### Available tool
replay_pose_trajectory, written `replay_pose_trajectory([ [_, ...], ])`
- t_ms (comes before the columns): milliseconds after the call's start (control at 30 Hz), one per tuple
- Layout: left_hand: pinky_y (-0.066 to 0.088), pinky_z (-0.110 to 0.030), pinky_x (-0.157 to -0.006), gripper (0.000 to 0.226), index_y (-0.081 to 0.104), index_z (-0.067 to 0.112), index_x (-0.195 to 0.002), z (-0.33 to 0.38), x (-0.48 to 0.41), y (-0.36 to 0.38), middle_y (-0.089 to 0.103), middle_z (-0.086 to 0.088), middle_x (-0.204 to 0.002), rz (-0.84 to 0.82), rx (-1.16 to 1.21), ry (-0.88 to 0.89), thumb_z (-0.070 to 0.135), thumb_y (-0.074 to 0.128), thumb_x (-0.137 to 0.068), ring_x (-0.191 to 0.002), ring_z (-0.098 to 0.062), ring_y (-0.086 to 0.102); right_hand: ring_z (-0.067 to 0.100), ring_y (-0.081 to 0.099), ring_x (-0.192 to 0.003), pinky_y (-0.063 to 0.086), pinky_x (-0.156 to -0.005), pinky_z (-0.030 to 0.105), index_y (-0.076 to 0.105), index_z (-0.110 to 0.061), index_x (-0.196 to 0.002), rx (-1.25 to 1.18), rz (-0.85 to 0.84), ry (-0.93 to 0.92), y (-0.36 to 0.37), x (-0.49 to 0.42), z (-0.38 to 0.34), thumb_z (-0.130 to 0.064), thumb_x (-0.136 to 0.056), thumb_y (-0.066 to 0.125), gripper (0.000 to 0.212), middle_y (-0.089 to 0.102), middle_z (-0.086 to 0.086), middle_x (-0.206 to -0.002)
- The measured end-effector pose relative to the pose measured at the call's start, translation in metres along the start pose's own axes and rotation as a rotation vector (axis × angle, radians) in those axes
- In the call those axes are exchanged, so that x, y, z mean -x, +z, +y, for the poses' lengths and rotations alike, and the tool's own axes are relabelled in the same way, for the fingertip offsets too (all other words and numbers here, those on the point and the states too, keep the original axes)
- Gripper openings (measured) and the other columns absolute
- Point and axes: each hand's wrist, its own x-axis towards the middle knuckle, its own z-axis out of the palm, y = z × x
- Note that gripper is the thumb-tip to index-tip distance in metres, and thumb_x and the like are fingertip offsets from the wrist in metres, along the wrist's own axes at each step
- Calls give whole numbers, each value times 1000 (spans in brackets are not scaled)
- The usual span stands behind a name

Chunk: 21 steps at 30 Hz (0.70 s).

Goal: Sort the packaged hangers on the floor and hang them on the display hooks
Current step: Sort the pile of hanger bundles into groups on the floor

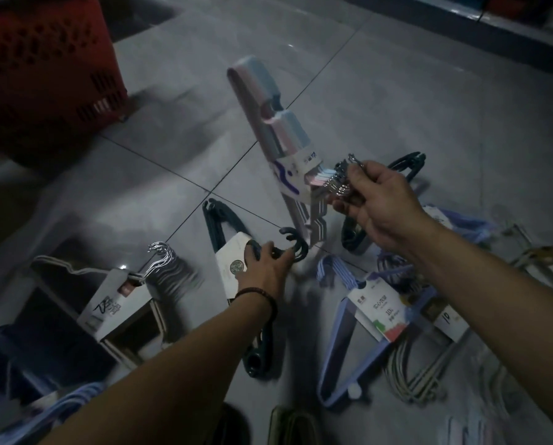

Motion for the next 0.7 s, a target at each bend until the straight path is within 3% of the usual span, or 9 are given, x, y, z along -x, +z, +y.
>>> replay_pose_trajectory([
  [100,41,-75,-97,80,24,42,-149,-15,4,7,22,-3,-158,-89,-126,-21,20,72,-90,-145,-39,19,27,73,-84,62,-79,35,67,-6,-103,22,23,-14,3,-13,-2,-16,-107,55,16,76,19,-100],
  [233,35,-72,-102,81,26,35,-154,-31,6,11,7,7,-166,-142,-334,-35,42,70,-87,-147,-36,14,30,72,-86,63,-81,38,67,-5,-102,123,67,-79,1,-17,-1,-14,-107,56,14,74,22,-105],
  [333,33,-67,-110,66,31,30,-154,-30,-1,-4,5,3,-169,-213,-176,-68,38,62,-96,-149,-36,12,31,75,-87,63,-83,40,69,-8,-105,250,50,-141,-10,-6,-2,-16,-106,58,14,77,17,-101],
  [367,36,-61,-113,56,39,25,-150,-26,-3,-14,20,-6,-164,-224,-30,-89,36,58,-99,-146,-38,23,30,76,-87,65,-82,40,70,-8,-105,291,51,-158,-16,1,-4,-17,-106,58,14,77,16,-101],
  [433,49,-50,-103,35,59,18,-129,-17,0,-40,57,-13,-130,-109,444,-144,38,51,-102,-123,-38,55,27,77,-85,65,-77,36,70,-5,-108,360,54,-191,-31,24,-13,-16,-106,59,16,77,16,-100],
  [500,52,-47,-96,44,62,17,-124,-7,15,-78,65,-6,-117,-43,1083,-248,50,39,-106,-109,-35,64,24,77,-78,64,-74,33,67,4,-110,409,43,-240,-45,57,-23,-12,-105,59,19,76,19,-92],
  [600,53,-55,-102,80,56,13,-137,2,48,-130,66,-19,-133,-282,1855,-319,75,24,-98,-116,-44,66,24,73,-72,62,-70,31,67,5,-100,446,18,-278,-64,119,-35,-3,-103,59,13,71,27,-82],
  [667,55,-47,-104,95,48,7,-144,4,79,-160,61,-29,-136,-513,2050,-241,83,23,-92,-121,-44,64,21,74,-72,62,-71,30,69,-5,-94,492,-29,-284,-75,166,-47,0,-102,59,14,72,22,-81],
  [700,60,-43,-95,98,43,7,-149,6,95,-173,58,-32,-138,-623,2077,-200,84,26,-91,-117,-42,66,21,75,-75,62,-73,31,70,-11,-94,515,-63,-277,-81,189,-54,1,-101,60,17,74,18,-82],
])
